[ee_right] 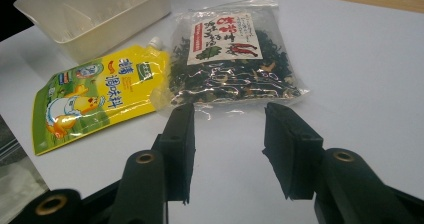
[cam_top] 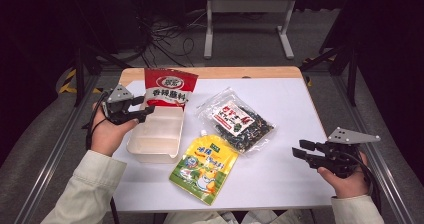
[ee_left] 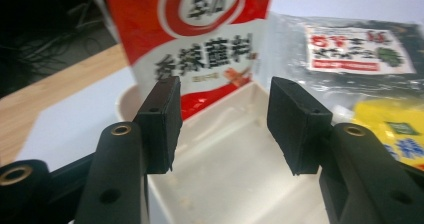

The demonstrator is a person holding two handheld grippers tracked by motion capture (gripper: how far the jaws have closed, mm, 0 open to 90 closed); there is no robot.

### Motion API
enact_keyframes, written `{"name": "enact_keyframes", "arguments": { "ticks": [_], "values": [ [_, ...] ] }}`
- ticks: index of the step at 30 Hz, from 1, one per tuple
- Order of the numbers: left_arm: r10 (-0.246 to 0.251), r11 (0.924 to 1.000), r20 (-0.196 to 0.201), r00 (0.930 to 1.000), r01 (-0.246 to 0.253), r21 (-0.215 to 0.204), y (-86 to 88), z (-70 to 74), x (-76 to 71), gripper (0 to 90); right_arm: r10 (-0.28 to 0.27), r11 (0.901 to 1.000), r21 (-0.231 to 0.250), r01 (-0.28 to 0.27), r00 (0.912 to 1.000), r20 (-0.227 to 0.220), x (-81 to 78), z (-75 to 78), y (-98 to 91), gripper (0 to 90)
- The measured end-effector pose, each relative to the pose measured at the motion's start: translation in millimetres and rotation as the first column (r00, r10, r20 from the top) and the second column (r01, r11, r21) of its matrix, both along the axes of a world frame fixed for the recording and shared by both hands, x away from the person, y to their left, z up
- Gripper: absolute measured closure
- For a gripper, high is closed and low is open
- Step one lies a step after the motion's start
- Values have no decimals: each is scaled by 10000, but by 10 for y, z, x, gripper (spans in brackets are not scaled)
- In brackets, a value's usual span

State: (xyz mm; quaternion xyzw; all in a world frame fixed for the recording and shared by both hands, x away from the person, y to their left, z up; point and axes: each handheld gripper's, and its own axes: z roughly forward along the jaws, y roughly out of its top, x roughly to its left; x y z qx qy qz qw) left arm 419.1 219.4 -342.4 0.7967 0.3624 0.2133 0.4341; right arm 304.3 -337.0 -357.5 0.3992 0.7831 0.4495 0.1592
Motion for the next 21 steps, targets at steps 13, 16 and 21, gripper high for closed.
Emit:
{"name": "enact_keyframes", "arguments": {
  "ticks": [13,16,21],
  "values": [
    [-1025,9870,-318,9942,976,-1279,-47,-70,-335,421,353,9993,-137,-352,9994,66,104,8,98,526],
    [-1202,9857,-504,9915,1131,-1251,-82,-83,-388,388,382,9993,5,-382,9993,-40,131,12,123,505],
    [-1489,9817,-460,9878,1421,-1271,-157,-70,-490,349,337,9994,34,-336,9994,-113,223,28,146,506]
  ]
}}
